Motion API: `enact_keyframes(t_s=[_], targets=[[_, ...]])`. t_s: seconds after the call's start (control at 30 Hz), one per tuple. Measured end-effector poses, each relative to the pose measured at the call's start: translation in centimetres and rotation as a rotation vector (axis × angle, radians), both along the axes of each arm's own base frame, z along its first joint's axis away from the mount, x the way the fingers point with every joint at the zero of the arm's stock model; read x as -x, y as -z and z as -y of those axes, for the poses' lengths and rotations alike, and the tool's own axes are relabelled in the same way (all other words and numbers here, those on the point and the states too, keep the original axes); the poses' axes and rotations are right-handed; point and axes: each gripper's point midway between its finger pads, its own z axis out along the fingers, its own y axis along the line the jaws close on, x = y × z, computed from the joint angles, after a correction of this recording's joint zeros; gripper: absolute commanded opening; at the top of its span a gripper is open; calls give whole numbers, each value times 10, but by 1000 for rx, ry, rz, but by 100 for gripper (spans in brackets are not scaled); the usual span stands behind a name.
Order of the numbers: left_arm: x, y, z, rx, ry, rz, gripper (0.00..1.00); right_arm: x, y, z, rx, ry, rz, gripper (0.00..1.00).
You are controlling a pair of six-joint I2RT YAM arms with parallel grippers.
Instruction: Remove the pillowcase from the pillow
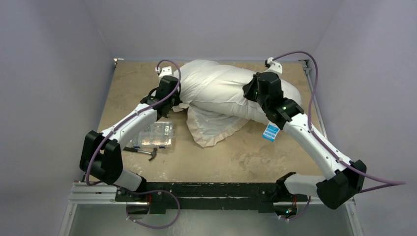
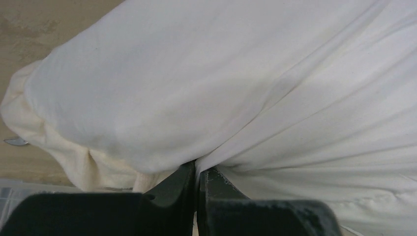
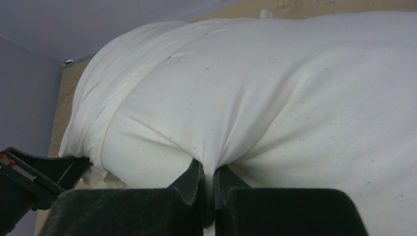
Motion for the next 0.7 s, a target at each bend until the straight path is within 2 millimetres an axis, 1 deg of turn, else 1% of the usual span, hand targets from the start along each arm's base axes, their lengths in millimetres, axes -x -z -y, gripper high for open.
enact_keyframes(t_s=[0.2, 0.3, 0.37, 0.43, 0.53, 0.6, 0.7], targets=[[-3, 4, -24, -7, -53, -24, 0, 18, -4, 6, 6, -25, -31, 0], [-2, 8, -24, 20, -35, -45, 0, 23, -8, 4, 10, -62, -38, 0], [2, 14, -20, 52, -7, -57, 5, 27, -11, 1, 13, -109, -37, 0], [13, 24, -15, 96, 30, -75, 13, 34, -15, -3, 12, -170, -32, 0], [35, 34, -13, 150, 64, -108, 30, 48, -23, -8, 9, -268, -19, 16], [46, 35, -15, 169, 73, -117, 40, 54, -26, -10, 8, -303, -12, 25], [54, 30, -24, 165, 58, -118, 49, 58, -32, -8, 11, -328, 7, 44]])
